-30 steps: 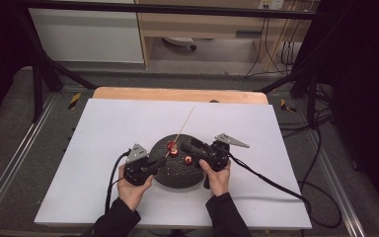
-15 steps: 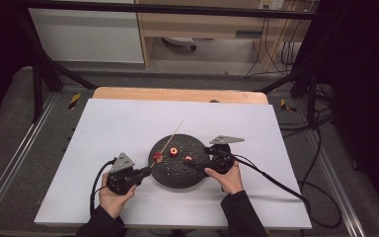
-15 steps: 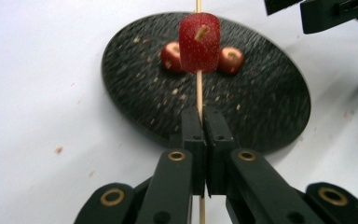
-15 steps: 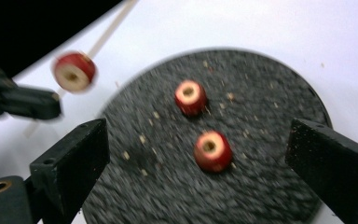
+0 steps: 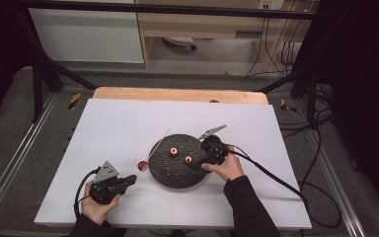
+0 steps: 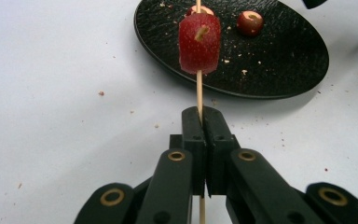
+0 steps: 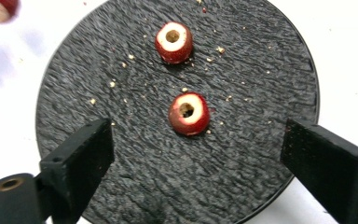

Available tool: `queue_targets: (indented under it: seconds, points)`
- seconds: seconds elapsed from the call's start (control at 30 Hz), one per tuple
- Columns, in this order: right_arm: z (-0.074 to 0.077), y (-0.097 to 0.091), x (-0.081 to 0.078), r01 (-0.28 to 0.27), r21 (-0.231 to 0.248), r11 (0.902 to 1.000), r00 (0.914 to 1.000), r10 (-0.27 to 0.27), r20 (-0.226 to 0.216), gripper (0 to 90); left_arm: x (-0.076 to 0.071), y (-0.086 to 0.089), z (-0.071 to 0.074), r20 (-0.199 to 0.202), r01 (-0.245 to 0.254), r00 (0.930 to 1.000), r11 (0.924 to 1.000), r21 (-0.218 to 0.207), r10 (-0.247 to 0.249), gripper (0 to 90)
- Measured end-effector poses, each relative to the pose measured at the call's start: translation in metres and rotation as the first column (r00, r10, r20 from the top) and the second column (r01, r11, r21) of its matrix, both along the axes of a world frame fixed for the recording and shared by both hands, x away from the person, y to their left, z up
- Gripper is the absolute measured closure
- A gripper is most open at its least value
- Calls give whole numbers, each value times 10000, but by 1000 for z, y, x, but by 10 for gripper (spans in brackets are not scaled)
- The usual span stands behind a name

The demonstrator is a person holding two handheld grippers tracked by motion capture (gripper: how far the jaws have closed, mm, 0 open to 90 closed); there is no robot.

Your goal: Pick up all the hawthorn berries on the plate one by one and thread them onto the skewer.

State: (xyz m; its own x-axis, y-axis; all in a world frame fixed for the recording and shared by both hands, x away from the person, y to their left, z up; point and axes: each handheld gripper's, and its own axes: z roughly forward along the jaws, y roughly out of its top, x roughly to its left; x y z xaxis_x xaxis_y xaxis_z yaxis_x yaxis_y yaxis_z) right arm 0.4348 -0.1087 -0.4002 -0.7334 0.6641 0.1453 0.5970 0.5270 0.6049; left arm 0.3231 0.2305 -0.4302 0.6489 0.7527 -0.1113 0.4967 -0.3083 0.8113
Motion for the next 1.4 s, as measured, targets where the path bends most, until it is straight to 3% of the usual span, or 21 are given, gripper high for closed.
queue_targets:
  seconds: [0.23, 0.4, 0.53, 0.6, 0.73, 0.93, 1.4]
  points:
    - [2, 12, 15, -452, -1028, 9937, 9975, 394, -580, 176, -3, 3, -4, -83, 59, 9999, 10000, 52, -59, 883]
    - [-1, 25, 21, -910, -1313, 9872, 9938, 816, -750, 241, -3, 4, -5, -86, 50, 10000, 10000, 57, -50, 883]
    - [-2, 34, 25, -1352, -1844, 9735, 9900, 1254, -640, 311, -2, 6, -5, -87, -1, 10000, 10000, 68, 2, 883]
    - [-3, 37, 26, -1544, -1861, 9703, 9870, 1428, -743, 344, -2, 6, -5, -83, -22, 10000, 10000, 52, 22, 883]
    - [-7, 40, 31, -1923, -2283, 9544, 9790, 1707, -1110, 406, -2, 6, -6, -82, 6, 10000, 10000, 58, -5, 883]
    - [-11, 42, 35, -2282, -2371, 9443, 9698, 1988, -1415, 494, -2, 5, -6, -98, 8, 10000, 10000, 98, -7, 883]
    - [-11, 44, 41, -2612, -2363, 9359, 9605, 2276, -1600, 615, -2, 5, -7, -130, 60, 9999, 9999, 162, -57, 883]
